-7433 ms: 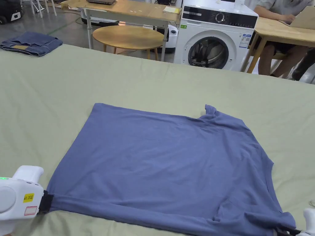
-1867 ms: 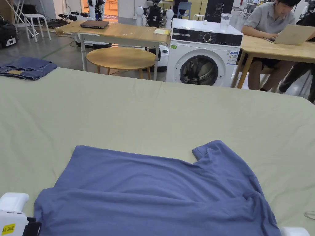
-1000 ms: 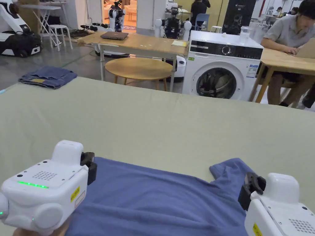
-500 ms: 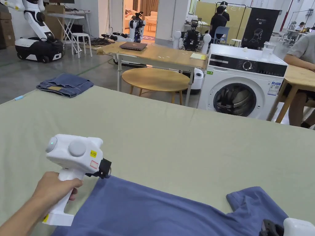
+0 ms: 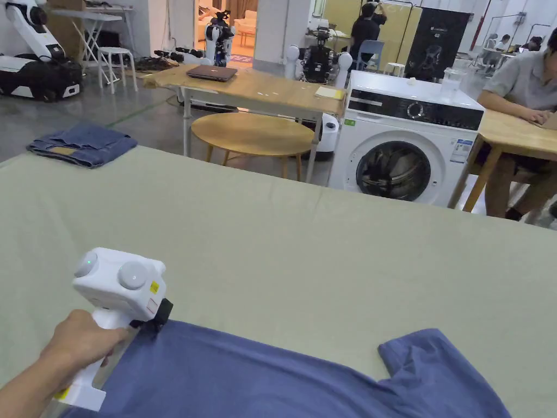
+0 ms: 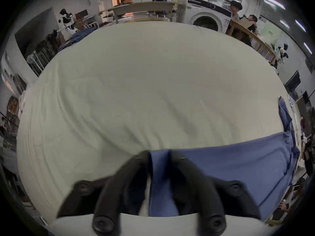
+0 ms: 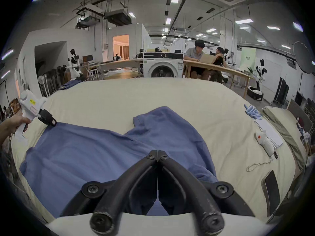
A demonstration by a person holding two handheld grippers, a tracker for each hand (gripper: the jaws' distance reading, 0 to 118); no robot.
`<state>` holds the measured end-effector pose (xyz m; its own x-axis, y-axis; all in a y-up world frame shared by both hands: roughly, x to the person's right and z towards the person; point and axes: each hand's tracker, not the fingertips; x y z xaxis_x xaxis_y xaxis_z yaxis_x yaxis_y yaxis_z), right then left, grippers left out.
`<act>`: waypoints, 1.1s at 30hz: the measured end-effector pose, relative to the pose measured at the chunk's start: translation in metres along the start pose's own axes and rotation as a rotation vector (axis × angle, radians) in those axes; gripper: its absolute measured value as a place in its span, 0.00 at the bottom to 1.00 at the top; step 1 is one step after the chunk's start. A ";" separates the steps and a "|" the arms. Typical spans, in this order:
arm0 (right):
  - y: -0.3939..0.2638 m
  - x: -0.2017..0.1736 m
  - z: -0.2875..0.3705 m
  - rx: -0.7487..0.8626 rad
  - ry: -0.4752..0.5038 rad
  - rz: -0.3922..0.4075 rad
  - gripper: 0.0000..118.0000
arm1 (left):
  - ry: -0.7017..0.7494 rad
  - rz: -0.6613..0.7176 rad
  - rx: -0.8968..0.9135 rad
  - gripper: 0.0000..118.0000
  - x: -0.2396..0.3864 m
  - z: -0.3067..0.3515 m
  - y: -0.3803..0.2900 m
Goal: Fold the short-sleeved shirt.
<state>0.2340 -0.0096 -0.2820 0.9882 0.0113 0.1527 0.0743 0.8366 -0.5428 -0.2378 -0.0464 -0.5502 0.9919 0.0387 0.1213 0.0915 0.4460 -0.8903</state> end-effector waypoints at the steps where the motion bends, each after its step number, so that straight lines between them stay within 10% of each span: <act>1: -0.001 0.001 -0.002 -0.005 -0.001 -0.002 0.00 | -0.022 0.009 0.008 0.00 -0.003 -0.001 0.001; 8: 0.022 0.022 -0.015 -0.056 -0.007 -0.012 0.00 | -0.076 0.014 0.061 0.00 -0.003 0.022 -0.015; 13: 0.070 0.052 -0.061 -0.178 -0.023 0.043 0.43 | -0.094 0.020 0.129 0.00 -0.003 0.053 -0.028; 18: 0.099 0.076 -0.128 -0.319 -0.026 0.025 0.45 | -0.108 0.018 0.169 0.00 -0.004 0.069 -0.040; 29: 0.089 0.093 -0.211 -0.567 0.015 0.002 0.39 | -0.115 0.033 0.180 0.00 -0.008 0.075 -0.048; 33: 0.090 0.094 -0.209 -0.524 0.029 0.010 0.00 | -0.115 0.039 0.180 0.00 -0.008 0.074 -0.050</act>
<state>0.3615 -0.0476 -0.4891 0.9920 -0.0034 0.1261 0.1141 0.4504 -0.8855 -0.2566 -0.0028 -0.4743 0.9768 0.1560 0.1469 0.0258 0.5947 -0.8035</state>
